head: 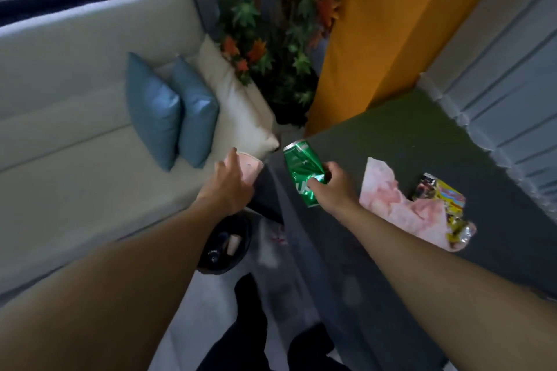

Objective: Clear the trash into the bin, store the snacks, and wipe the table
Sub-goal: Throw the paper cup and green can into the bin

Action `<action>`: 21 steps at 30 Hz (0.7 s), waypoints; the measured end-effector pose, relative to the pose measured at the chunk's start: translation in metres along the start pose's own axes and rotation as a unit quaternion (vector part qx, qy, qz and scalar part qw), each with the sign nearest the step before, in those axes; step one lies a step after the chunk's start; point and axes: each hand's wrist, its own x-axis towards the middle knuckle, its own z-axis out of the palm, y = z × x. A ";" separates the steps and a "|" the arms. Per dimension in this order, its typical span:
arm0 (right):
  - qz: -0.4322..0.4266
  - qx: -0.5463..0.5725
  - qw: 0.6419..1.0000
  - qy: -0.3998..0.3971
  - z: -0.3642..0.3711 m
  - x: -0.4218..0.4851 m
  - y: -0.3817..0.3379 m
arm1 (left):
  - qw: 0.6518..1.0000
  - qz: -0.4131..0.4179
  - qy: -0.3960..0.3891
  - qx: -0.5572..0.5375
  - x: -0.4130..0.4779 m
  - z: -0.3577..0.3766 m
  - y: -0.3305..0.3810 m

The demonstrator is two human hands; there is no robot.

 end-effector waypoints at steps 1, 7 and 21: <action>-0.007 -0.003 1.000 -0.008 0.013 0.002 -0.007 | 1.000 -0.004 0.003 -0.003 0.002 -0.002 -0.012; -0.024 -0.038 0.997 -0.070 0.088 0.015 -0.029 | 1.000 -0.009 -0.004 0.016 0.011 -0.009 -0.072; 0.041 -0.150 0.974 -0.166 0.226 0.043 0.035 | 0.980 -0.173 -0.076 -0.060 0.076 0.071 -0.204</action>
